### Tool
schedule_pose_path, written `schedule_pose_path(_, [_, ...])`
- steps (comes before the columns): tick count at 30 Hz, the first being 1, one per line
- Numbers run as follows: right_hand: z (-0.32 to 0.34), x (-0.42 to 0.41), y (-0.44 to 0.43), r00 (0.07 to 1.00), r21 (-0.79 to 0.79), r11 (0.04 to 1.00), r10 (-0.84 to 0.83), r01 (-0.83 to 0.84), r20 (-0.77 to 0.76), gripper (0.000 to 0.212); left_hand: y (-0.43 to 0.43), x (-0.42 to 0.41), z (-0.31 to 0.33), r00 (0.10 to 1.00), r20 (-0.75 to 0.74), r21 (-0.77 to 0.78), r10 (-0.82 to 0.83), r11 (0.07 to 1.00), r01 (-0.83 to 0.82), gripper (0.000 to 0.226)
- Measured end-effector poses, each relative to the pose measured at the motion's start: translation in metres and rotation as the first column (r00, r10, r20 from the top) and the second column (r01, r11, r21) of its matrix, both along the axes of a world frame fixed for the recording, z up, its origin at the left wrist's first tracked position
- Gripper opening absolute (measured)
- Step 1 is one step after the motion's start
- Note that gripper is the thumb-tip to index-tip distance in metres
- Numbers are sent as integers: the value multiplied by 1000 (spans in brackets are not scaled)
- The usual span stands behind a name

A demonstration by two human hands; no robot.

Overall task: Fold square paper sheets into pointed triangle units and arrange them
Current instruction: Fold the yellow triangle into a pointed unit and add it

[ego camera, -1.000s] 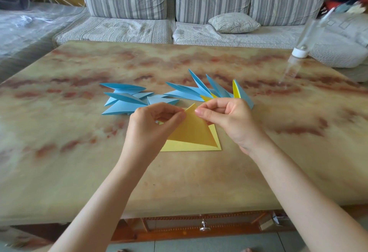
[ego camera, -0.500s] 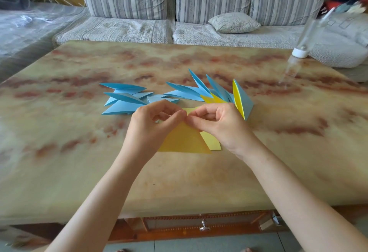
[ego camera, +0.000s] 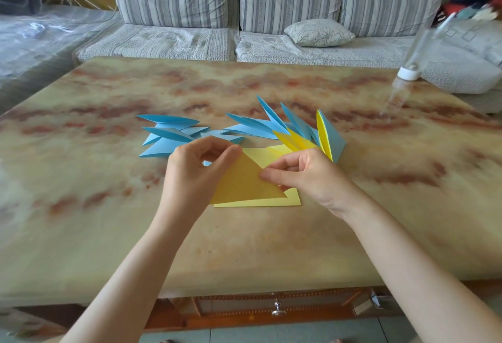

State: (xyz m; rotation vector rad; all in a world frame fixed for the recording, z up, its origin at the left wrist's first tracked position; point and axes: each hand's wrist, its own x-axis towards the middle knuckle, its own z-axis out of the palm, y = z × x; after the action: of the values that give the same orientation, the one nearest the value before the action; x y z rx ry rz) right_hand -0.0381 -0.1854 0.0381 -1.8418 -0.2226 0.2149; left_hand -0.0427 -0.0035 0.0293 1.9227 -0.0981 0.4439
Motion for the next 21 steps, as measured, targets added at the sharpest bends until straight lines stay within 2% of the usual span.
schedule_pose_path(10, [0,2,-12,998,-44,997,65,-66,-20,6,3,4,-3,999,-34,7,33,999,-33,16])
schedule_pose_path(17, [-4,5,-17,997,-104,992,73,-76,-29,21,6,8,-3,998,-35,6,49,999,-49,15])
schedule_pose_path(21, [-7,5,-15,997,-153,985,75,-76,-14,21,7,9,-4,997,-45,16,57,998,-56,14])
